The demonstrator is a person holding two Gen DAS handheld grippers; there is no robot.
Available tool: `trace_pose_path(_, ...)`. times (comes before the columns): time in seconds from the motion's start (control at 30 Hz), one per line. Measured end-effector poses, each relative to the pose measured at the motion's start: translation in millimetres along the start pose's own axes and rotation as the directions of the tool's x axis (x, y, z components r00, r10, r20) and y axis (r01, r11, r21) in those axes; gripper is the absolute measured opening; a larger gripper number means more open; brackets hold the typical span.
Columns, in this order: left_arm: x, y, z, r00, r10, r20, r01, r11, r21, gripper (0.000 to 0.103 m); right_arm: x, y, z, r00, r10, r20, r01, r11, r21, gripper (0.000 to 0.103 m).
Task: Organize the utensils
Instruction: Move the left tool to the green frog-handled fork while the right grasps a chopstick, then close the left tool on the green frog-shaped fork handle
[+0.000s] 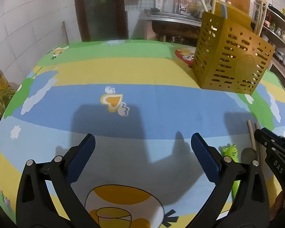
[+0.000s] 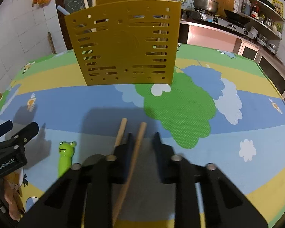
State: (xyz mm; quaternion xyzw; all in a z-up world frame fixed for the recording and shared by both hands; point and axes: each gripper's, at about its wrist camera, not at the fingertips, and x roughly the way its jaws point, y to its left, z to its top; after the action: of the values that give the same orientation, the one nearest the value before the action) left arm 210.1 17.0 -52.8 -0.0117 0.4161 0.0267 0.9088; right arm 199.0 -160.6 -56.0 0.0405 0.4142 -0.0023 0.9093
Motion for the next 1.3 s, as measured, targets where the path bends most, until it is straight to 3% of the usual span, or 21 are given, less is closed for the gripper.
trace_pose_path(0.13, -6.4, -7.3, 0.7, 1.0, -0.023, -0.009, 0.023, 1.0, -0.003, 0.097, -2.0, -8.9, -0.9, 1.0, 0.021, -0.001, -0.021, 1.0, 0.002, 0.006)
trace_pose_path(0.6, -13.0, -65.3, -15.2, 0.995, -0.073, -0.071, 0.077, 0.996, 0.052, 0.096, -8.2, -67.1, -5.8, 1.0, 0.021, -0.007, -0.02, 0.998, 0.058, 0.006)
trace_pose_path(0.9, -6.5, -79.8, -24.9, 0.993, -0.055, -0.1, 0.064, 0.994, 0.087, 0.079, -6.8, -71.1, -8.7, 1.0, 0.029, 0.01, -0.029, 0.998, 0.064, 0.006)
trace_pose_path(1.17, -8.2, -95.0, -23.4, 0.992, -0.07, -0.106, 0.085, 0.987, 0.138, 0.045, -6.0, -65.5, -8.4, 1.0, 0.003, 0.011, -0.004, 0.999, 0.044, 0.006)
trace_pose_path(1.3, -6.8, -98.2, -18.9, 0.989, -0.08, -0.124, 0.099, 0.983, 0.156, 0.034, -6.7, -66.9, -8.7, 1.0, 0.006, 0.01, -0.007, 0.999, 0.047, 0.006)
